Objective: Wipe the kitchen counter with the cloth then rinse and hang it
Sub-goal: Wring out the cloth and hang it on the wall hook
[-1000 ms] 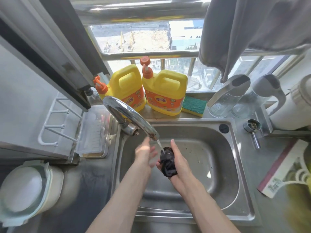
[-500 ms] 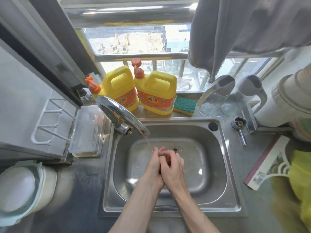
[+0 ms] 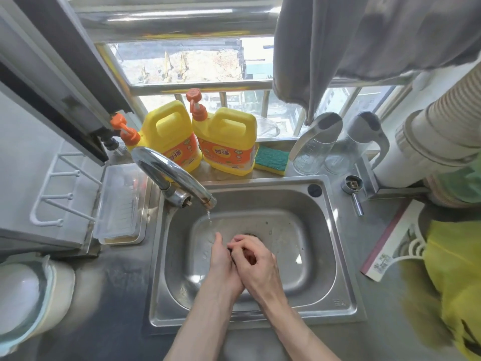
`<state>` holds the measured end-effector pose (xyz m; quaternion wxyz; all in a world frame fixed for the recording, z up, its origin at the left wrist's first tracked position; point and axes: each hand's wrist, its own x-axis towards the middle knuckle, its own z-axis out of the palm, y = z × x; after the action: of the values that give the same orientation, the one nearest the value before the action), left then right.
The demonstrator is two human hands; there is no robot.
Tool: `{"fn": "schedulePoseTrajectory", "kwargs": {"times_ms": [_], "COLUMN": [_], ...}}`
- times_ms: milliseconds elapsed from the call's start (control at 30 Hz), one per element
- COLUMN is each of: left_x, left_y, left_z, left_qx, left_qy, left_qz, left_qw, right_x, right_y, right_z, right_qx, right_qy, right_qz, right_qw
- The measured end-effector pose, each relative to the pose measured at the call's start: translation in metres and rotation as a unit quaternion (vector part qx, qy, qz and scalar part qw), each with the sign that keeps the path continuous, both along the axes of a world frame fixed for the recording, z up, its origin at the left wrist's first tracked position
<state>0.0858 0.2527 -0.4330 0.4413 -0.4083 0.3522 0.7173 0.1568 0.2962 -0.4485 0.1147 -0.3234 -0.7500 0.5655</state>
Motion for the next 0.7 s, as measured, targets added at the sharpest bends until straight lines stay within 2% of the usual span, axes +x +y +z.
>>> {"fn": "schedulePoseTrajectory", "kwargs": {"times_ms": [100, 233, 300, 467, 700], "left_x": [0.007, 0.017, 0.014, 0.004, 0.003], "left_y": [-0.004, -0.013, -0.019, -0.042, -0.053], "left_z": [-0.001, -0.003, -0.006, -0.013, -0.018], "left_qx": [0.034, 0.064, 0.006, -0.092, -0.102], "left_qy": [0.000, 0.015, 0.048, 0.041, 0.024], "left_qz": [0.014, -0.074, -0.121, -0.103, -0.093], "left_qw": [0.999, 0.995, 0.991, 0.990, 0.990], "right_x": [-0.002, -0.011, -0.018, -0.039, -0.051], "right_y": [0.004, 0.020, 0.026, 0.040, 0.052], "right_z": [0.001, 0.000, 0.001, 0.004, -0.009], "right_qx": [0.007, 0.007, 0.027, 0.104, 0.109], "right_qy": [0.002, -0.030, -0.046, -0.080, -0.090], "right_qz": [0.004, 0.009, 0.013, 0.018, -0.035], "right_qw": [1.000, 0.999, 0.998, 0.991, 0.989]}}
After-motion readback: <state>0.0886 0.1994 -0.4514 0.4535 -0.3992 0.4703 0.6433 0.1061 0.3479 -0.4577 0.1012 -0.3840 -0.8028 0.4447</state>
